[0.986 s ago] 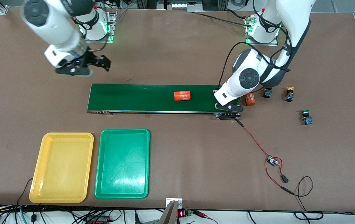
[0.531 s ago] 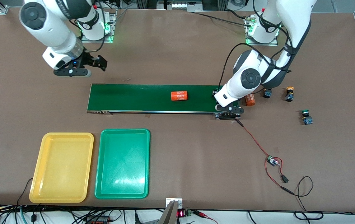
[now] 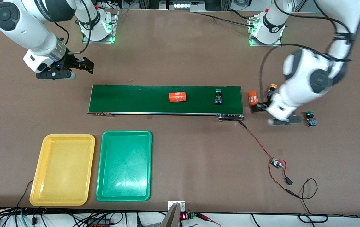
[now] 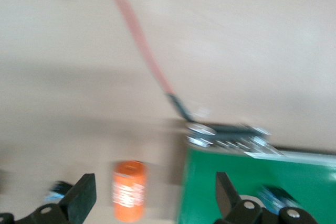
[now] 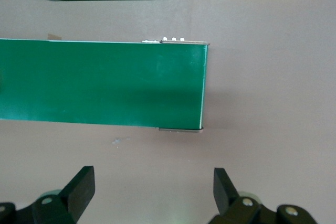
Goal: Sort buttons by color to trays
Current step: 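Set the button on the conveyor and open the left gripper, then grasp another push button beside the conveyor with the left gripper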
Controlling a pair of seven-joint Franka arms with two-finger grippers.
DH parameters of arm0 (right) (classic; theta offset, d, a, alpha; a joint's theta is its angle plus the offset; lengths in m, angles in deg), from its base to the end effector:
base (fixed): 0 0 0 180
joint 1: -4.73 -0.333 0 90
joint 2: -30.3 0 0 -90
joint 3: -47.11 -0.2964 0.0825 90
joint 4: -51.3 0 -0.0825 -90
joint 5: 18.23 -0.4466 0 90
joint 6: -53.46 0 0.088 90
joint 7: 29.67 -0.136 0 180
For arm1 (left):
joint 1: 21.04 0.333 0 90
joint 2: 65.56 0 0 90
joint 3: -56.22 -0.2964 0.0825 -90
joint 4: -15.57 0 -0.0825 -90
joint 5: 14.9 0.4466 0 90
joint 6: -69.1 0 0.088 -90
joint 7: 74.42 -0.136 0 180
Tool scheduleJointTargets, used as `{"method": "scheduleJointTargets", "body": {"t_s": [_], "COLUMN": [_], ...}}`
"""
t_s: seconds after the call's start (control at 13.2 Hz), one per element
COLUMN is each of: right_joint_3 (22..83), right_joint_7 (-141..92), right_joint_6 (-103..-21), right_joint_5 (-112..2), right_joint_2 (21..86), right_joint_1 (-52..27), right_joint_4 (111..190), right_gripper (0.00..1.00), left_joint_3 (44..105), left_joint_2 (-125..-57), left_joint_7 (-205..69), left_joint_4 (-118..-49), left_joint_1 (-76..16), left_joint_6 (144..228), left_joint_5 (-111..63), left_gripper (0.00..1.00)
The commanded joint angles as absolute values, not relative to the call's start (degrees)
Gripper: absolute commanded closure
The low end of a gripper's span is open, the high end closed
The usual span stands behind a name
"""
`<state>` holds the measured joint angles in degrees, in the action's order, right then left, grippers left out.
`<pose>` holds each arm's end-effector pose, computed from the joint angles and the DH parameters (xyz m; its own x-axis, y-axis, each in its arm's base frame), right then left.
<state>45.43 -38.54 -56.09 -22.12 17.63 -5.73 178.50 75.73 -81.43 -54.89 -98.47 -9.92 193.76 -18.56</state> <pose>0.5187 0.1184 0.3869 0.9950 0.0324 -0.0949 0.0286 -0.9987 -0.0412 0.6253 -0.0972 0.2392 0.9652 0.2309 -0.1226 0.2440 -0.9640 0.1056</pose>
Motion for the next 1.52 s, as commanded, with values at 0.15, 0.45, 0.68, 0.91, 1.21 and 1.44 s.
{"method": "scheduleJointTargets", "body": {"t_s": [0.15,0.45,0.68,0.91,1.21,1.44], "right_joint_3": [43.5,42.8,40.3,36.7,33.3,33.2], "right_joint_7": [-34.9,-35.4,-38.1,-41.0,-46.1,-46.2], "right_joint_6": [-52.2,-55.2,-59.8,-62.6,-64.8,-65.1], "right_joint_5": [-22.1,-22.9,-24.8,-25.1,-25.0,-25.0], "right_joint_2": [7.0,4.9,8.1,12.2,16.8,18.8], "right_joint_1": [-1.2,-0.1,-0.5,-0.8,-2.2,-2.6], "right_joint_4": [183.2,186.4,186.1,185.0,183.0,181.9], "right_gripper": [0.0,0.0,0.0,0.0,0.0,0.0], "left_joint_3": [74.2,74.2,74.3,74.2,74.3,74.2], "left_joint_2": [-85.0,-88.8,-92.1,-94.9,-98.2,-98.9], "left_joint_7": [-56.2,-62.3,-69.3,-72.8,-77.1,-81.7], "left_joint_4": [-98.5,-98.2,-98.2,-98.2,-98.2,-98.2], "left_joint_1": [0.7,9.5,13.4,15.2,14.9,15.0], "left_joint_6": [194.0,195.4,198.0,200.9,205.8,206.7], "left_joint_5": [-13.4,-6.3,-2.2,-2.1,-2.0,-2.1], "left_gripper": [0.0,0.0,0.0,0.0,0.0,0.53]}}
